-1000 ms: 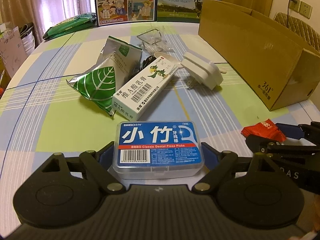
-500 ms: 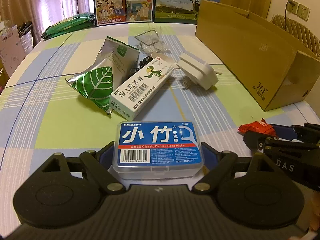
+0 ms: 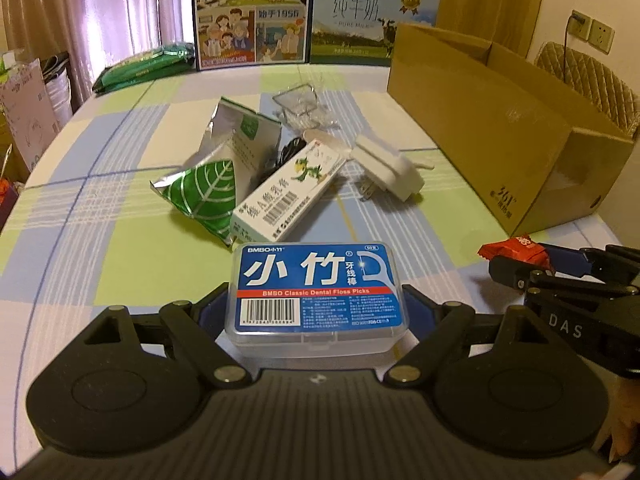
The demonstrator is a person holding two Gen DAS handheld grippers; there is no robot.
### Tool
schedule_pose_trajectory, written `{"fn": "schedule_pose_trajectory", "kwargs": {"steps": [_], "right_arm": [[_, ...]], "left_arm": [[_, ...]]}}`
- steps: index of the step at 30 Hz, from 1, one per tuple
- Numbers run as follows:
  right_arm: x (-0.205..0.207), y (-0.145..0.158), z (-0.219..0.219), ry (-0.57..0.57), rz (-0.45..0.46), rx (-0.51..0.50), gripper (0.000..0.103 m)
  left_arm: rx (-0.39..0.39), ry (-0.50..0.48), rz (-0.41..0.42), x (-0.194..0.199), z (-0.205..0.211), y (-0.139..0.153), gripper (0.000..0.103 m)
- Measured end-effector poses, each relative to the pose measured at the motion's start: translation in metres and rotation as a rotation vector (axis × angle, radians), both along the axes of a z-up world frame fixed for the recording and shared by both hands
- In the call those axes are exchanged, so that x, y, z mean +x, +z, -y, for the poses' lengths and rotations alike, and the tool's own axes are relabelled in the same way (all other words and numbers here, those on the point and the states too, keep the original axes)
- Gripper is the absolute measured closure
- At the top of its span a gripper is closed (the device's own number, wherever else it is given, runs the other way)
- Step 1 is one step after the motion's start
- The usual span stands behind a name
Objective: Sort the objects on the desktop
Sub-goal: 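Carry the floss box and candy packet over the cardboard box with both tools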
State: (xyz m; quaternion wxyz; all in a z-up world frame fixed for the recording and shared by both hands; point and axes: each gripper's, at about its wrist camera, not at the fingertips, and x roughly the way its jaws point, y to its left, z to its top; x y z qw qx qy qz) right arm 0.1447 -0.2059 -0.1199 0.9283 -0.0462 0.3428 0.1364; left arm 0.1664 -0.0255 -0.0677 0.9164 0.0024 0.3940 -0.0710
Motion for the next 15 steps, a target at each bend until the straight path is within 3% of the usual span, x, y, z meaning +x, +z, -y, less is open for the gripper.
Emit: {"fn": "schedule_pose_trajectory", "kwargs": {"steps": [15], "right_arm": [[-0.027, 0.051, 0.020, -0.016, 0.064, 0.025, 0.062]], "left_arm": [[-0.005, -0.010, 0.048, -0.034, 0.011, 0.048, 0.019]]}}
